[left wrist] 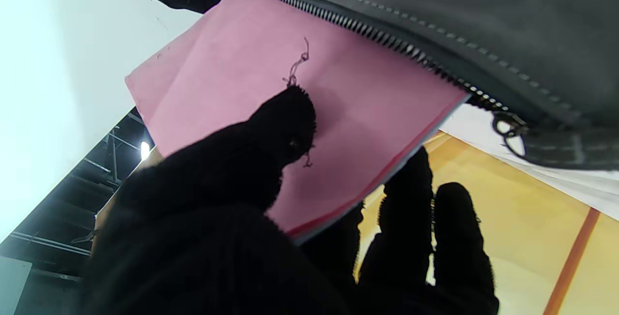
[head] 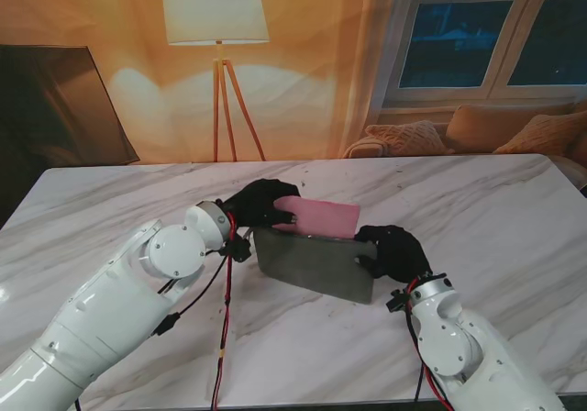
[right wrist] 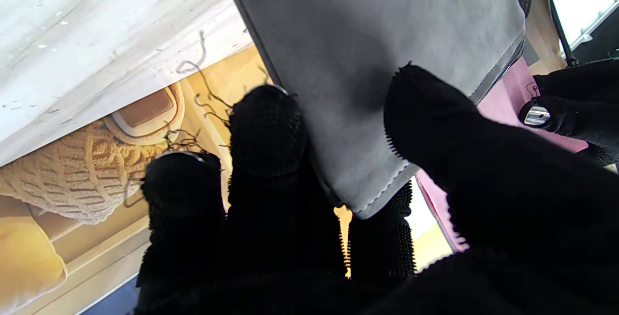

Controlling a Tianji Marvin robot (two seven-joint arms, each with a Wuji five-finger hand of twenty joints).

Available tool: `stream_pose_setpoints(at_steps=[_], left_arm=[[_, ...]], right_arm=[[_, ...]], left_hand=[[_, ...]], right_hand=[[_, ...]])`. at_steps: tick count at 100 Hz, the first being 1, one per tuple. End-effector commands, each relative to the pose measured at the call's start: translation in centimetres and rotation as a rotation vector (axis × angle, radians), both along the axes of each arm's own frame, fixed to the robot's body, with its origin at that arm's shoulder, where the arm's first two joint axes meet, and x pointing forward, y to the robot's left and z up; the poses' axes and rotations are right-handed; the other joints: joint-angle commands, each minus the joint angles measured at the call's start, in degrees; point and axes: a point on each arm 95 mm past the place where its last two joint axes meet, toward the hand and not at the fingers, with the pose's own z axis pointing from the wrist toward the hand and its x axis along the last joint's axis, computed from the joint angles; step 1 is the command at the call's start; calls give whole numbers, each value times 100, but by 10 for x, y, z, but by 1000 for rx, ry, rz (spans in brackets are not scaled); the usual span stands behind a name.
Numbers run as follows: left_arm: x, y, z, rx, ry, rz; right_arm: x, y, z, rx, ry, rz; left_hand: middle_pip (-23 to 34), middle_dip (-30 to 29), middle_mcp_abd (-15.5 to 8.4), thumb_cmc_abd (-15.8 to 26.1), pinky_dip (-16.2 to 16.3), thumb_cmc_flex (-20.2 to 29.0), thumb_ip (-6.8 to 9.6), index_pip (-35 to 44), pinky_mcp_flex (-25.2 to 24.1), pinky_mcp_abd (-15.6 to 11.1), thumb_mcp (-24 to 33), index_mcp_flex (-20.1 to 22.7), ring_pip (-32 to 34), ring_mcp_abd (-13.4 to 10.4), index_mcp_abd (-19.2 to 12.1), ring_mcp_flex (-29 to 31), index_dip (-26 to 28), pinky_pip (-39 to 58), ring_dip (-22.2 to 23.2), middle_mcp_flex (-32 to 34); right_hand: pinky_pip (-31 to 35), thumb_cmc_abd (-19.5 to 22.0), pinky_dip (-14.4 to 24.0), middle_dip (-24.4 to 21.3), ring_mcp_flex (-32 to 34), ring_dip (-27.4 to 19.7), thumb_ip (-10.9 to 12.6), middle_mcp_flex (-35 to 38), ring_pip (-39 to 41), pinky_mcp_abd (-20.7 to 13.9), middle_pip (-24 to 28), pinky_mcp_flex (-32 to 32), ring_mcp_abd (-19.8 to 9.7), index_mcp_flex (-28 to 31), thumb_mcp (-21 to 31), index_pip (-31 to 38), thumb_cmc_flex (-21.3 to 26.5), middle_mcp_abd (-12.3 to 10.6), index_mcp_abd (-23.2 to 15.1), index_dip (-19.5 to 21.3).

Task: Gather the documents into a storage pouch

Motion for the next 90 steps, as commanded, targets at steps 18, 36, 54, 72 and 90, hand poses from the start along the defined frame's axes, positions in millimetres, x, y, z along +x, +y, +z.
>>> stream_pose_setpoints(at_steps=[18, 36, 54, 72, 90], left_arm=[[7, -7, -4, -51, 54, 21], [12, -4, -4, -64, 75, 55], [11, -1, -5, -28, 93, 34], [12, 0, -11, 7, 104, 17], [13, 0, -13, 62, 106, -3]], right_arm=[[3, 2, 2, -15, -44, -37], [4, 1, 4, -14, -88, -45], [4, 2, 5, -20, -96, -45], [6, 2, 0, -25, -77, -52], [5, 1, 1, -23, -72, -55]], left_hand=[[-117, -149, -57, 448, 18, -85, -83, -258, -112, -134, -404, 104, -149, 5, 16, -151, -284, -250, -69, 3], [90, -577, 133, 821, 146, 519, -24, -558, -115, -135, -1030, 226, -16, 224, 66, 82, -249, -348, -121, 240], [-219, -639, 99, 732, 157, 561, -26, -506, -113, -122, -906, 309, -154, 178, 19, 36, -261, -385, -298, 238], [-541, -221, 90, 626, 69, 524, -40, -456, -113, -174, -743, 376, -284, 30, -2, -362, -309, -665, -317, -179], [-2, 122, 171, 664, 258, 376, -72, -498, -113, -224, -732, 319, 169, 167, 104, -219, -336, -574, 143, -22]], right_hand=[[29, -81, 20, -43, -224, -315, 117, -491, 204, -180, -133, -45, -205, -187, 300, 162, 467, -25, -169, 96], [-50, 40, 7, -62, -325, -355, 146, -437, 235, -191, -93, -154, -200, 172, 259, 303, 645, -16, -422, 121], [-319, 133, -37, -130, -628, -514, 188, -379, -133, -165, -201, -423, -67, 494, 222, 314, 850, -75, -506, -12], [-402, 113, -28, -198, -741, -565, 179, -477, -328, -157, -283, -530, -8, 286, 192, 116, 782, -49, -408, -239], [-468, -32, 22, -332, -819, -500, 123, -663, -461, -148, -254, -632, -21, -216, 225, -212, 356, -93, -213, -683]])
